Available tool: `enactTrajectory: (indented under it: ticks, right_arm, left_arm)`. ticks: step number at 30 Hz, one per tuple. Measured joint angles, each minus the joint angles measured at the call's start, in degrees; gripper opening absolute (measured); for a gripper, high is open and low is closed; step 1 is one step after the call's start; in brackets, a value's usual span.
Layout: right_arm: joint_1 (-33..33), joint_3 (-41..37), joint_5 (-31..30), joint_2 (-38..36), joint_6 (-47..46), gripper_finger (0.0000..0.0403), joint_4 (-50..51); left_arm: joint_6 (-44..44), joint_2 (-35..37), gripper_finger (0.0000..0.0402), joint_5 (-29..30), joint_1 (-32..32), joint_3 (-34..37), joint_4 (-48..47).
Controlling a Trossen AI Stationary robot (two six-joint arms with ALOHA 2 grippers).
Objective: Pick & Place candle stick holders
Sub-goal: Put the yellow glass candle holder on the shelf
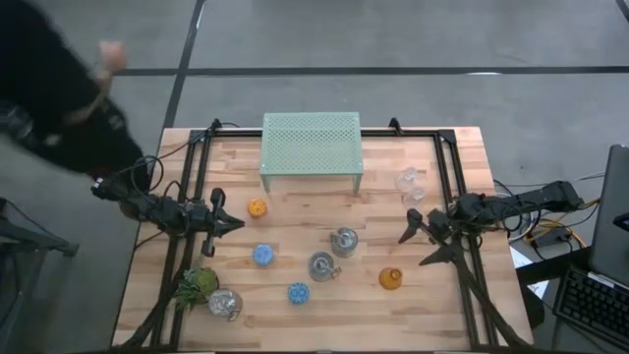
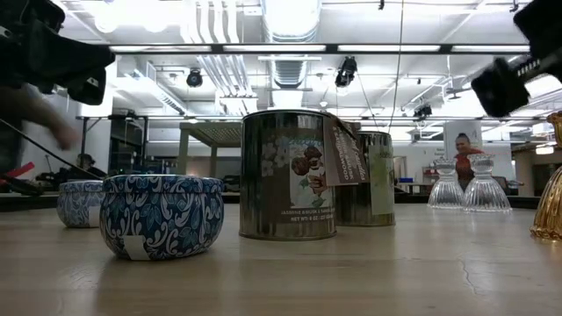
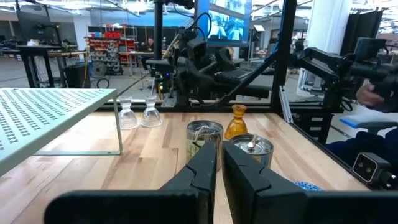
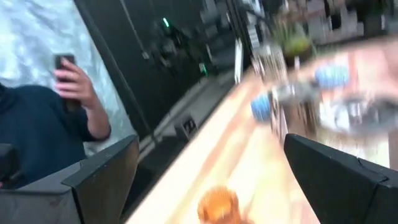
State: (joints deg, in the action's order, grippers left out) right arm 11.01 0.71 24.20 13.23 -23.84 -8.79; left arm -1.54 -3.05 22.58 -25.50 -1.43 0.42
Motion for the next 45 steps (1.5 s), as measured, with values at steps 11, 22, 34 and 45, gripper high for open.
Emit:
enactTrajectory:
  ticks: [11,22,34,45]
  right_arm:
    - [4.02,0.00,2.84,5.70,-2.10,0.0391,5.41]
    - [10.06,0.00,-10.24,14.14,1.56,0.0391,5.55]
    - [19.25,-0.02,-23.54,22.25,-1.24,0.0391,-0.57]
    - [24.94,0.00,-30.82,33.08,-3.01,0.0391,-11.21]
  left_arm:
    - [0.02,0.00,0.0030,-0.01,0.00,0.00,0.48]
    - [0.00,0.00,0.0030,-0.01,0.00,0.00,0.70]
    - [0.02,0.00,0.0030,-0.01,0.00,0.00,0.81]
    - [0.01,0.00,0.0030,-0.01,0.00,0.00,0.85]
